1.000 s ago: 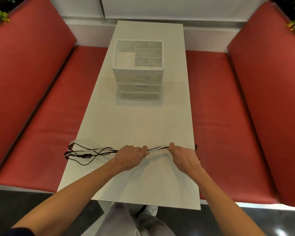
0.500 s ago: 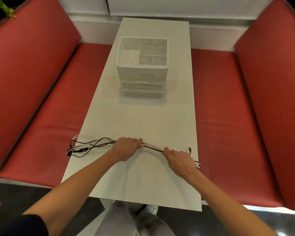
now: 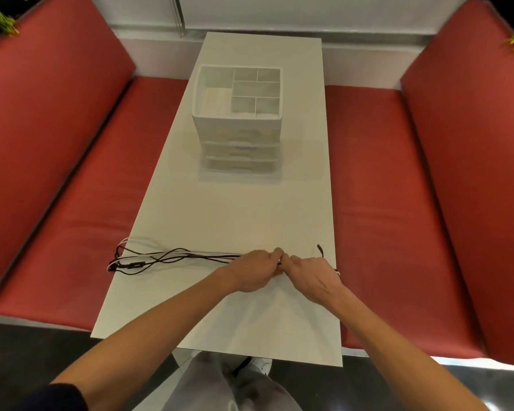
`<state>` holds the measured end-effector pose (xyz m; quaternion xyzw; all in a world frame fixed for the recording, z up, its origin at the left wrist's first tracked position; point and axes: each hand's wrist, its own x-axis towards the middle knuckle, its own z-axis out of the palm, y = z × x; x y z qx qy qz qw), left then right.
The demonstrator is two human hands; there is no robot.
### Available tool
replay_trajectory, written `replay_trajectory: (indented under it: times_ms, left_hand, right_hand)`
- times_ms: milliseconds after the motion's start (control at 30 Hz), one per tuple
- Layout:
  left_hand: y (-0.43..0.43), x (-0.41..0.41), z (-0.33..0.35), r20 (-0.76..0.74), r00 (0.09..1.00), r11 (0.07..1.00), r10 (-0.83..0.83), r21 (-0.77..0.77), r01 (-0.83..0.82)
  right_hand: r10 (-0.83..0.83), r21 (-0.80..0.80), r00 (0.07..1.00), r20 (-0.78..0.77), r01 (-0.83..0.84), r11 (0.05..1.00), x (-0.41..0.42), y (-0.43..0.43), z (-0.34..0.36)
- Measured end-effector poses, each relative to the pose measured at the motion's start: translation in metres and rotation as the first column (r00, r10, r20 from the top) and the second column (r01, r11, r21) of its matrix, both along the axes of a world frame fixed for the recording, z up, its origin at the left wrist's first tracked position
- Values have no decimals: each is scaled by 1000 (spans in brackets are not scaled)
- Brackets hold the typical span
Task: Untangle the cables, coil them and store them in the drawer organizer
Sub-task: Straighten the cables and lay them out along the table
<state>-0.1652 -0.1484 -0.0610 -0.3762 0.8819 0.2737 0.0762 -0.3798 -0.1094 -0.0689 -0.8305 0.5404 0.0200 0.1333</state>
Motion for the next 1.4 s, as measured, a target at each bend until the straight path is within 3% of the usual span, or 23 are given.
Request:
replay_trajectory:
  times_ms: [67, 233, 467, 600, 767, 833, 967, 1033, 1133, 1300, 1400]
  left_hand:
    - [-5, -4, 2, 20, 1000, 1000, -4, 26, 4]
    - [-16, -1, 24, 56, 993, 991, -107, -70, 111]
    - [-12, -7, 30, 160, 984, 967, -79, -226, 115]
    - [-8, -12, 24, 206, 978, 962, -12, -266, 68]
    - [1, -21, 21, 276, 958, 955, 72, -296, 14]
    - [4, -25, 23, 294, 948, 949, 121, -316, -23]
    - [14, -32, 22, 297, 928, 930, 225, -350, -114]
    - [19, -33, 19, 264, 924, 929, 275, -322, -184]
    - [19, -29, 13, 199, 936, 934, 290, -273, -231]
    - [11, -9, 9, 173, 982, 973, 75, -228, -34]
    - [7, -7, 6, 139, 988, 974, 61, -225, -29]
  right_hand:
    - [86, -32, 995, -41, -87, 996, -4, -1, 9]
    - [-29, 187, 981, 194, -8, 982, -22, -4, 31]
    - [-15, 274, 994, 106, -14, 962, -47, -5, 31]
    - [-38, 207, 996, 86, 19, 978, -43, -1, 30]
    - [16, -25, 993, -117, -19, 999, -30, -1, 9]
    - [-28, 48, 975, -219, 40, 998, -23, -2, 3]
    - [-170, -52, 956, -240, 162, 985, -9, -10, -6]
    - [-158, -92, 963, -219, 141, 986, -3, -12, -7]
    - [-188, -13, 971, -146, 188, 982, -4, -14, -8]
    - [-78, 79, 997, -29, 80, 994, -36, -6, -11]
    - [-150, 181, 988, 45, 140, 973, -48, -2, -10]
